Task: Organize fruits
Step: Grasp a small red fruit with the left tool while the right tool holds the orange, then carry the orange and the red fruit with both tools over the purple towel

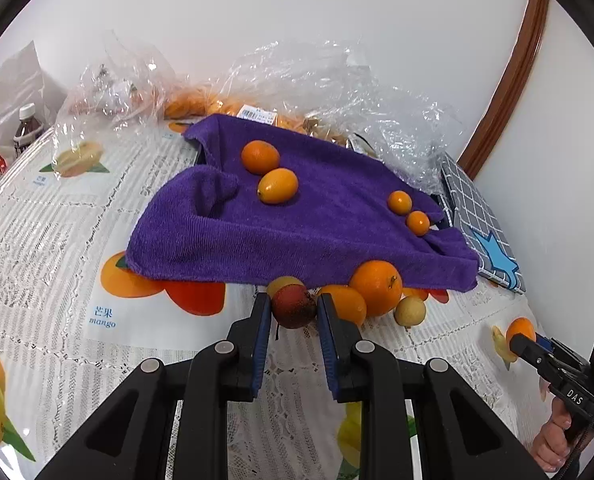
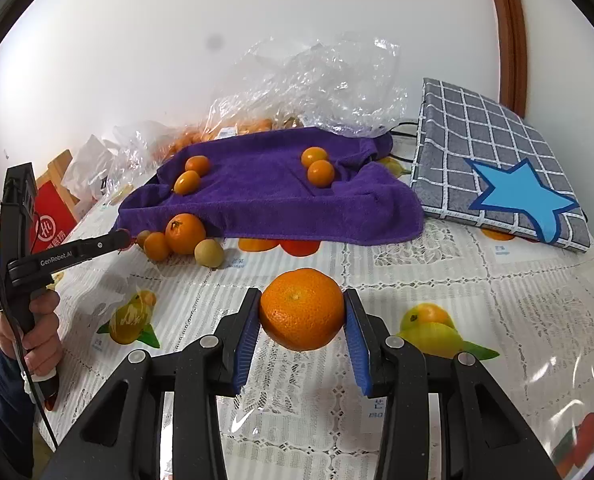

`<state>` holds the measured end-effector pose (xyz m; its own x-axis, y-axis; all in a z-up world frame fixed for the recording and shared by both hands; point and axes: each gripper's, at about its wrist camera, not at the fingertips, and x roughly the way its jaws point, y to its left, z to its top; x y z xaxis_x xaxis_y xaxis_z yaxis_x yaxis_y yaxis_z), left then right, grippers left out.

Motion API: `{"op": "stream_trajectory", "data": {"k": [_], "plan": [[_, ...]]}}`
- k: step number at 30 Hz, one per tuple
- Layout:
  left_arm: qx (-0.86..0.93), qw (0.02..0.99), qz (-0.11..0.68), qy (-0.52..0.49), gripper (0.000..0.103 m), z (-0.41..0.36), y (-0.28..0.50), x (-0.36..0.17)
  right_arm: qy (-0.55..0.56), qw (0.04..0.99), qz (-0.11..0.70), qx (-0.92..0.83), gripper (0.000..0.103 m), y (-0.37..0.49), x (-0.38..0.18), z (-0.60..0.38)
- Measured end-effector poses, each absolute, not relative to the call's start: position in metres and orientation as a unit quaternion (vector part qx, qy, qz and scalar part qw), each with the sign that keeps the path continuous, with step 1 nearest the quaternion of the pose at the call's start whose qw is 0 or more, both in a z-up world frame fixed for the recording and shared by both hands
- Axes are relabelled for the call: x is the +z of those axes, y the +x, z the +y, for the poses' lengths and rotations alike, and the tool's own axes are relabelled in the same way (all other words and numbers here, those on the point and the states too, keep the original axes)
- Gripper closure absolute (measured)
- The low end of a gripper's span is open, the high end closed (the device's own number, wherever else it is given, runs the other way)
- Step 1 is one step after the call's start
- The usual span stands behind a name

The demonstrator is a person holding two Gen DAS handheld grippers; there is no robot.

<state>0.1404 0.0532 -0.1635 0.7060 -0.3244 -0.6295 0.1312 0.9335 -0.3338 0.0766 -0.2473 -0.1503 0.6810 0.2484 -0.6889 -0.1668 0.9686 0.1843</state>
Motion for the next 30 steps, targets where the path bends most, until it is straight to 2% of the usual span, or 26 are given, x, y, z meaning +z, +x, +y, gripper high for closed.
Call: {"op": "stream_trajectory", "data": {"k": [22, 30], "plan": [[-0.105, 0.927, 0.311, -0.182, 0.080, 0.077, 0.125, -0.146, 0.042, 0.919, 0.377, 0.105, 0.062, 0.094, -0.129, -0.237], [-0.092, 0.935, 0.298, -0.168, 0.080, 0.081, 0.126, -0.131, 0.044, 0.919, 0.377, 0.105, 0.062, 0.113, -0.124, -0.229]]}}
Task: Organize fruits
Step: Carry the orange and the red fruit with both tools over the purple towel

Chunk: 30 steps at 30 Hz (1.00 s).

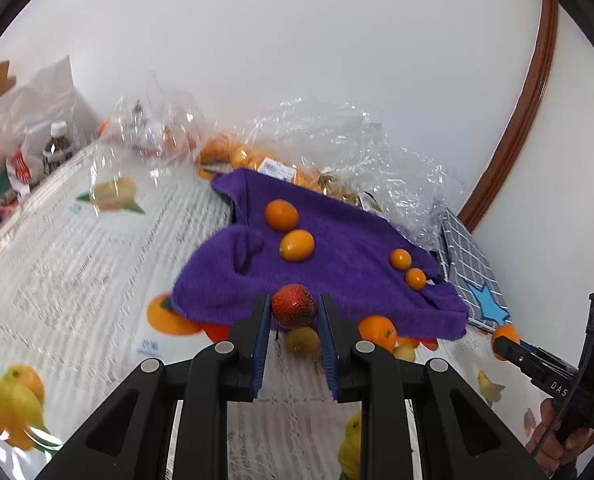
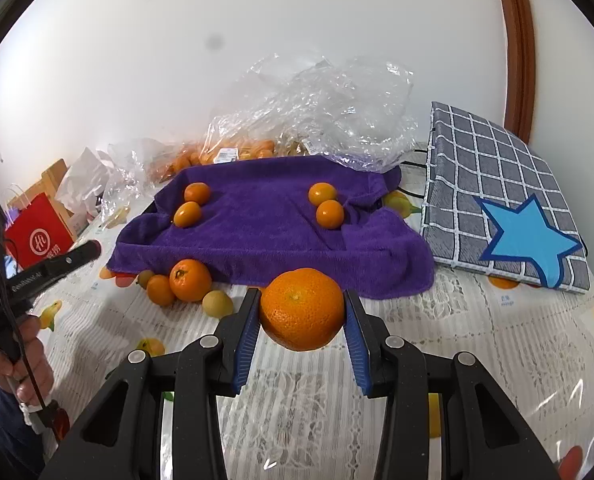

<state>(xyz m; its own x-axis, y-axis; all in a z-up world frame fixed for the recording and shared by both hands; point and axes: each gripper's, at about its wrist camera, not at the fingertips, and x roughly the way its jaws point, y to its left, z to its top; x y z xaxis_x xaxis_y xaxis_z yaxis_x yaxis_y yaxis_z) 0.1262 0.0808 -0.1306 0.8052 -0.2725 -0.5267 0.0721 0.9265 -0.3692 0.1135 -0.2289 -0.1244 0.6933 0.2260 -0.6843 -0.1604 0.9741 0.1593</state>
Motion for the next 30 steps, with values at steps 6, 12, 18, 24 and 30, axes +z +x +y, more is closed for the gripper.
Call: {"op": "stream_trajectory", "data": {"k": [6, 12, 18, 24, 30], "plan": [[-0.138, 0.940, 0.271, -0.155, 0.080, 0.080, 0.138, -0.092, 0.036, 0.921, 0.374, 0.103, 0.062, 0.130, -0.117, -0.226], [-0.151, 0.946, 0.255, -0.134, 0.080, 0.065, 0.169, -0.072, 0.038, 0.926, 0.361, 0.103, 0.062, 0.152, -0.111, -0.223], [-0.151, 0.937, 0.276, -0.154, 0.080, 0.061, 0.204, -0.085, 0.046, 0.928, 0.353, 0.106, 0.062, 0.176, -0.111, -0.215], [-0.129, 0.931, 0.302, -0.158, 0.080, 0.066, 0.216, -0.115, 0.041, 0.925, 0.364, 0.099, 0.062, 0.195, -0.127, -0.210], [-0.112, 0.926, 0.323, -0.162, 0.080, 0.069, 0.225, -0.132, 0.042, 0.914, 0.396, 0.081, 0.062, 0.208, -0.151, -0.210]]}}
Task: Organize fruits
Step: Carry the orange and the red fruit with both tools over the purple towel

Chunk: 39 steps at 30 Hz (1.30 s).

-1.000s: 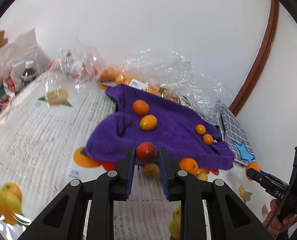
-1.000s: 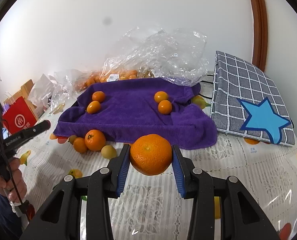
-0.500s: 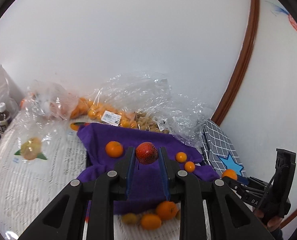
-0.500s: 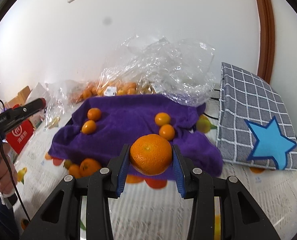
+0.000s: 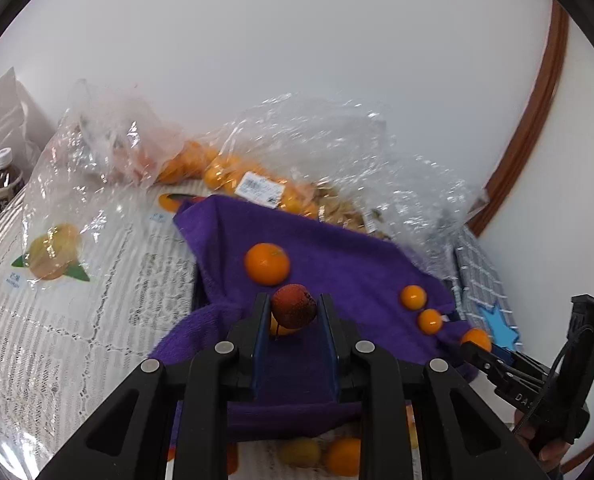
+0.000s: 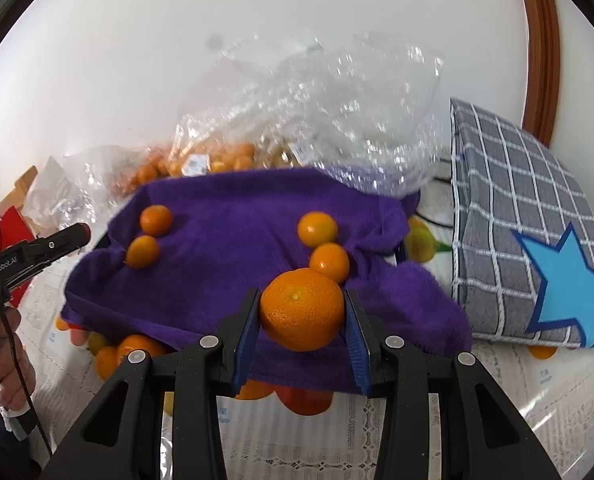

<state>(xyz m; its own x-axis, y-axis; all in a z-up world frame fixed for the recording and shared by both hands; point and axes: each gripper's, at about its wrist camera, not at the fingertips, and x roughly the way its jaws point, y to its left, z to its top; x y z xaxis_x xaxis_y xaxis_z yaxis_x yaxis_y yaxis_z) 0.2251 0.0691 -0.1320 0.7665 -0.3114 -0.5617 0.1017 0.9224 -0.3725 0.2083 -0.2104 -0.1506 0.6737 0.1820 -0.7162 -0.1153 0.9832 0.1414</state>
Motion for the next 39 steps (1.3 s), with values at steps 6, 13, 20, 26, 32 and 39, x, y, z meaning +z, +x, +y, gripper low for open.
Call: {"op": "stream_trajectory", "data": {"k": [6, 13, 20, 26, 32, 39], "plan": [[-0.097, 0.925, 0.338, -0.145, 0.080, 0.066, 0.231, -0.140, 0.042, 0.910, 0.406, 0.074, 0.062, 0.213, -0.163, -0.207], [-0.079, 0.925, 0.351, -0.126, 0.080, 0.062, 0.236, -0.147, 0.029, 0.906, 0.415, 0.077, 0.062, 0.219, -0.167, -0.202], [-0.068, 0.917, 0.370, -0.129, 0.080, 0.063, 0.240, -0.154, 0.031, 0.906, 0.415, 0.074, 0.062, 0.221, -0.170, -0.206], [-0.066, 0.914, 0.379, -0.128, 0.080, 0.064, 0.244, -0.157, 0.023, 0.904, 0.420, 0.075, 0.062, 0.226, -0.172, -0.204], [-0.065, 0.915, 0.377, -0.129, 0.080, 0.066, 0.244, -0.157, 0.014, 0.904, 0.422, 0.070, 0.062, 0.228, -0.173, -0.202], [-0.060, 0.911, 0.389, -0.123, 0.080, 0.064, 0.247, -0.160, 0.011, 0.901, 0.428, 0.067, 0.062, 0.233, -0.175, -0.202]]}}
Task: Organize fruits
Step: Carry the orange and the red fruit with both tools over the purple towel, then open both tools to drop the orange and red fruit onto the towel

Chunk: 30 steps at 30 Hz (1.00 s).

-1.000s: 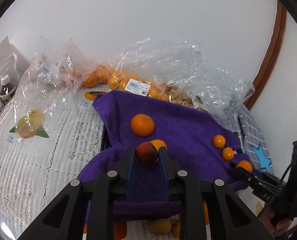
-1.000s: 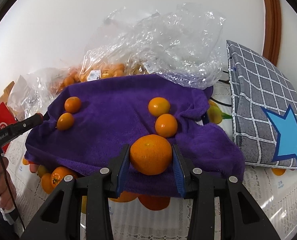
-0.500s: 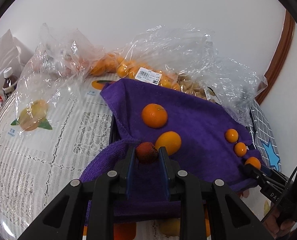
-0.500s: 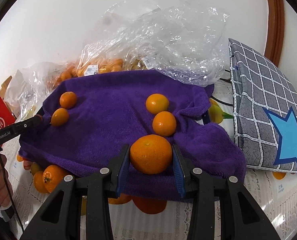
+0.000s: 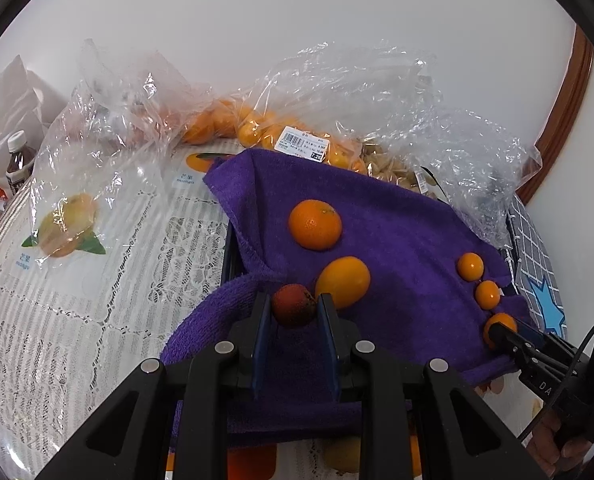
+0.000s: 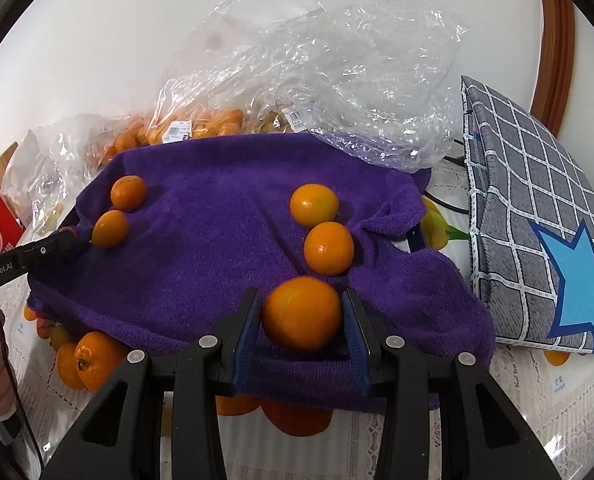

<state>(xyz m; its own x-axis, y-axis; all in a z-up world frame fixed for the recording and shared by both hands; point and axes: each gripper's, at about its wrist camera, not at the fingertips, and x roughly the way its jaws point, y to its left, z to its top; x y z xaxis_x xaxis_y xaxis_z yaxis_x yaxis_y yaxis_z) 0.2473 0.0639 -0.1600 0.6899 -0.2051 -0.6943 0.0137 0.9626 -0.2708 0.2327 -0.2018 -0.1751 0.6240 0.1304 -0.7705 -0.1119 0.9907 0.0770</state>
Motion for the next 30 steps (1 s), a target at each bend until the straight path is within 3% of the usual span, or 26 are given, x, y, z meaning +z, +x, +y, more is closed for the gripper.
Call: {"op": "stream_trajectory", "data": {"k": [10, 16, 30], "plan": [[-0.060, 0.910, 0.394, -0.116, 0.080, 0.061, 0.247, -0.161, 0.009, 0.898, 0.434, 0.067, 0.062, 0.234, -0.175, -0.202], [-0.062, 0.908, 0.396, -0.123, 0.080, 0.063, 0.249, -0.162, 0.017, 0.899, 0.432, 0.066, 0.046, 0.231, -0.171, -0.205], [-0.065, 0.908, 0.396, -0.119, 0.080, 0.060, 0.247, -0.161, 0.034, 0.911, 0.404, 0.071, 0.037, 0.213, -0.146, -0.206]]}}
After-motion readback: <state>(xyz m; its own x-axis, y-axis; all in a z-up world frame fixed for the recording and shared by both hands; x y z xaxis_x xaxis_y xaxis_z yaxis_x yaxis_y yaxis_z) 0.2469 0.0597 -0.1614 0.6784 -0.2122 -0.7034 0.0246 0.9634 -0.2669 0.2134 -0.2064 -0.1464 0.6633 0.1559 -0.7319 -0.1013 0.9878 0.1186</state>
